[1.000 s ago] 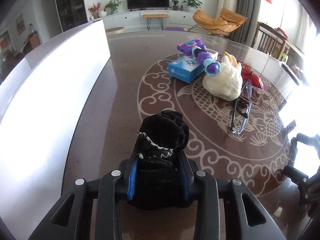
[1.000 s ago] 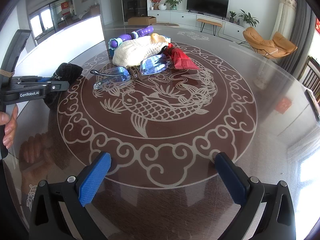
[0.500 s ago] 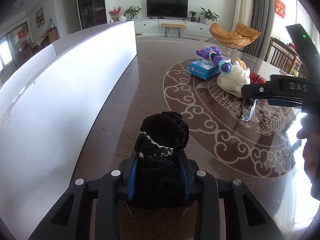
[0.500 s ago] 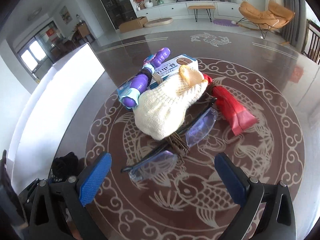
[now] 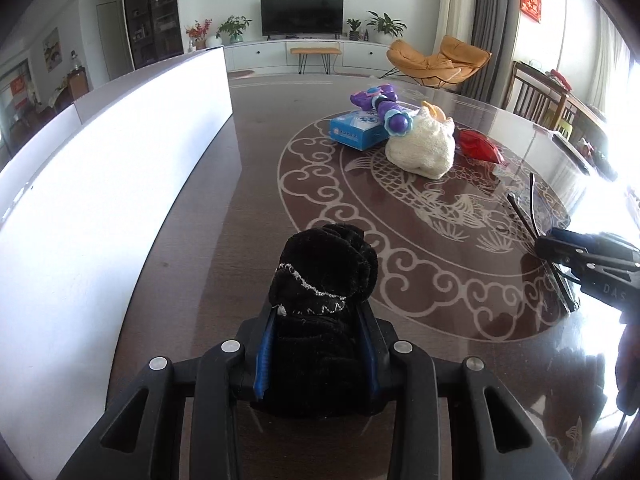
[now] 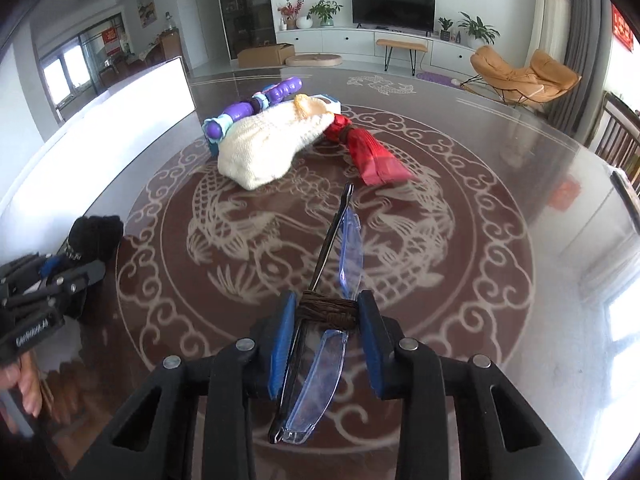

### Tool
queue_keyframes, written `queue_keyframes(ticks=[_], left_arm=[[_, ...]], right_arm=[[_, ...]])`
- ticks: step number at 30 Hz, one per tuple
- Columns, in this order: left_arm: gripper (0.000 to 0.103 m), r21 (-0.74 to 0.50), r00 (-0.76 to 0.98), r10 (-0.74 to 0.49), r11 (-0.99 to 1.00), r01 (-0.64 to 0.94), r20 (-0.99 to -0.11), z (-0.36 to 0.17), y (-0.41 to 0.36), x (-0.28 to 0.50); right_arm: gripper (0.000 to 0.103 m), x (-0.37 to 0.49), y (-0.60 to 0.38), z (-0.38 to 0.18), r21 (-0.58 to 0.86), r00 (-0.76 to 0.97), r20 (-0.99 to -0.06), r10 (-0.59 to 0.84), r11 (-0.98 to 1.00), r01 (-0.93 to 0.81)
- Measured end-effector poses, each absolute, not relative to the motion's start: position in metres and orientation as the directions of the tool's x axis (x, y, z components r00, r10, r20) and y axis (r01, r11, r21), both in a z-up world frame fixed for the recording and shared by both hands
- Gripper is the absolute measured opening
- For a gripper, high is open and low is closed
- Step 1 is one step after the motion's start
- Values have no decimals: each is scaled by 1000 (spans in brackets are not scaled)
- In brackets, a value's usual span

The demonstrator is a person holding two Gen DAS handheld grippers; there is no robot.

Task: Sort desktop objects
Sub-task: 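Grasp the blue-framed eyeglasses with the right tool while the left tool holds the pouch, then carry the black pouch and eyeglasses over the cardboard bin with both tools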

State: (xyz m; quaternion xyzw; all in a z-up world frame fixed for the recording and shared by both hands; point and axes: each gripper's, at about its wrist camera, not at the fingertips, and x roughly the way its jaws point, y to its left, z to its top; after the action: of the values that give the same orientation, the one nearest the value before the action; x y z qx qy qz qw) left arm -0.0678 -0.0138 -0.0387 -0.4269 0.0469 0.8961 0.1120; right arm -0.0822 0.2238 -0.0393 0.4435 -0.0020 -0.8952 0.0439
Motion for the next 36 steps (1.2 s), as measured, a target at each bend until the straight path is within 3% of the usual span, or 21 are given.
queue_keyframes(ticks=[4,6,7,8,10,16,36], left_arm=[[42,1,-605,171,-962,-273,-778,-38,-2,-64],[66,-5,-596,171,-963,-270,-785,-39,-1,-65],[90,14,-585,141,-968,-252,-798,-42,0,-66],[92,17,-587,130,-971,-239,-799,-43,-1,-67],[92,7,-582,138,-971,-240,-801,-43,-2,-67],[103,8,-570,123,-975,-222,-813,-47,-4,-71],[103,7,-568,126,-974,-226,-813,-48,-4,-72]], right_arm=[[35,-35,255,-41,33,-622,-781,-62,-998,58],[42,-27,262,-41,24,-624,-780,-51,-998,51],[54,-31,265,-42,18,-622,-782,-43,-999,46],[62,-34,265,-43,19,-620,-784,-44,-999,47],[80,-40,259,-46,10,-609,-792,-41,-998,55],[102,-46,248,-54,0,-584,-811,-38,-998,65],[103,-46,245,-58,-4,-580,-814,-36,-998,67]])
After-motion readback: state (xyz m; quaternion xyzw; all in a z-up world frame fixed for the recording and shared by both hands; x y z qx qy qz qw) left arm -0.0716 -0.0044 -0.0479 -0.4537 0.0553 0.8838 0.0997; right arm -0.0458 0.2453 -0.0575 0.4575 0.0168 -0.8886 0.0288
